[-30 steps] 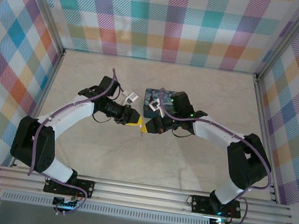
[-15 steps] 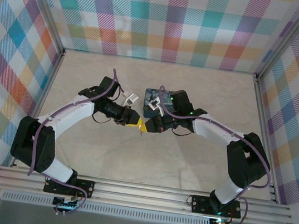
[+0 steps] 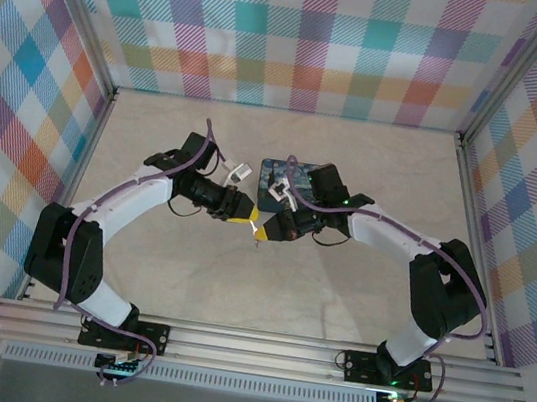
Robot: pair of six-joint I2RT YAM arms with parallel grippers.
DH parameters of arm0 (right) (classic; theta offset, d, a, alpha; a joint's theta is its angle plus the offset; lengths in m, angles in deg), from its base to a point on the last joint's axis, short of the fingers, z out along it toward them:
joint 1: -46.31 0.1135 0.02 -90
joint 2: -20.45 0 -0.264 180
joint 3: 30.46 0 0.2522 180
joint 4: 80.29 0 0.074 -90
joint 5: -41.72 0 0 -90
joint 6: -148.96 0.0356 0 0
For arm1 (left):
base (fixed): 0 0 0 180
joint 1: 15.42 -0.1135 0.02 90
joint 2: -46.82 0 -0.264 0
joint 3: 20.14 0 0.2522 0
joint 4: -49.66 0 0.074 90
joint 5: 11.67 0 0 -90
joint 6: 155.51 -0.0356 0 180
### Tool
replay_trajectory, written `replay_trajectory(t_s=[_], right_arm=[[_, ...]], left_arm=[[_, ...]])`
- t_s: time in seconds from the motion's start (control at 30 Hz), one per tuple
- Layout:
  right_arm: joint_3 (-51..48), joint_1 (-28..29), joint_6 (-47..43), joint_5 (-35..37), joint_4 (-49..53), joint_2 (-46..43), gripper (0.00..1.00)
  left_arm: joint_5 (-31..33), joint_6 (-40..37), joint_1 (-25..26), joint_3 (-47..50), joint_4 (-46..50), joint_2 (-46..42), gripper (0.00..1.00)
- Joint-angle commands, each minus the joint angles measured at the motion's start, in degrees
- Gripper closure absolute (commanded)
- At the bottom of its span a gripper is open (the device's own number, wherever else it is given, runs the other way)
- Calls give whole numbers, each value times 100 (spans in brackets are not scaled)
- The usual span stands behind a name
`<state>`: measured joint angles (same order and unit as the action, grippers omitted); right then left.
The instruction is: Unlock a padlock with a key
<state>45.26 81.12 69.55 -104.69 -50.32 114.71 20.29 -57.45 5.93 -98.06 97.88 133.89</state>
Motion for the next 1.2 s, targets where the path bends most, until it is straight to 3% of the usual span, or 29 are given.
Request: replay_trajectory(t_s=[0.0,0.73,0.97,1.07,1.17], right_arm=[[89,-52,-272,-243,188,-127,100],[124,-57,246,-459,-391,90,100],[193,-53,409,-564,-541,259,100],[203,-60,400,-557,-513,269,99],[173,-62,391,-522,-487,259,96]], left_arm=[[-155,-120,58,-106,158,-40,70],[-302,-73,81,166,-75,-88,77],[-311,-109,81,185,-53,-109,87],[-355,-144,81,198,-53,-102,100],[-354,-155,81,217,-61,-109,100]])
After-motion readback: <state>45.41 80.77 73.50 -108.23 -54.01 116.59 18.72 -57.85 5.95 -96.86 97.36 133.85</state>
